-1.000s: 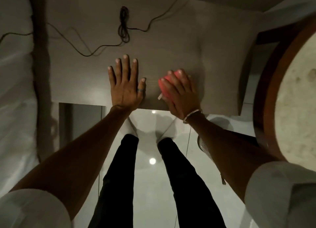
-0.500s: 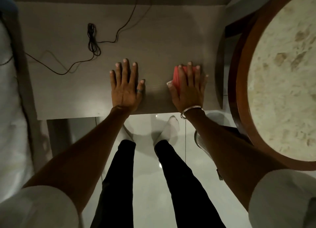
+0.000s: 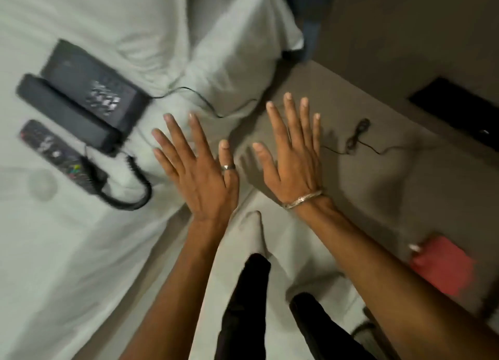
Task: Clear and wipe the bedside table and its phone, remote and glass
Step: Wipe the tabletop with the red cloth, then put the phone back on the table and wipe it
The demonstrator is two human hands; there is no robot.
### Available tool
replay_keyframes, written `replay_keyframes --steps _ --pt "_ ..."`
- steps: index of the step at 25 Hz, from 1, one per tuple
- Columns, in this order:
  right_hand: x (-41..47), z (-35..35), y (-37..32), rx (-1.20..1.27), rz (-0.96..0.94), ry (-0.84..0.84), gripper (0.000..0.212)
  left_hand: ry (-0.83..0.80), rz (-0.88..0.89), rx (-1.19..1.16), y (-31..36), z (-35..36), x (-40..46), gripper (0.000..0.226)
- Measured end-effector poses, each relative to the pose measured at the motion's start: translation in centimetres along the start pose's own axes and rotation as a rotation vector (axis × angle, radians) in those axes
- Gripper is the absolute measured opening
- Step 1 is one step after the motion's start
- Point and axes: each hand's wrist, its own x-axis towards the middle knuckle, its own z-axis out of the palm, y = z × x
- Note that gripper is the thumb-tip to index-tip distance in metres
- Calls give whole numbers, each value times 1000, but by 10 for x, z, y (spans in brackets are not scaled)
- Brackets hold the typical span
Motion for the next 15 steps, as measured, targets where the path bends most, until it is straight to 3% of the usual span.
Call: replay_keyframes --steps 3,7,9,11,15 --pt "65 25 -92 126 -191 -46 64 158 -155 23 -51 -35 67 68" --pt "127 59 -184 230 -304 -194 59 144 -401 -174 -109 -49 126 68" --pt "152 82 -213 230 -245 -284 58 172 -502 -387 -131 -47 144 68" --pt "171 99 -228 173 -72 -337 56 233 -612 -597 -137 -46 156 65" --pt "173 104 -242 179 184 -265 42 245 -962 -969 -140 -45 167 65"
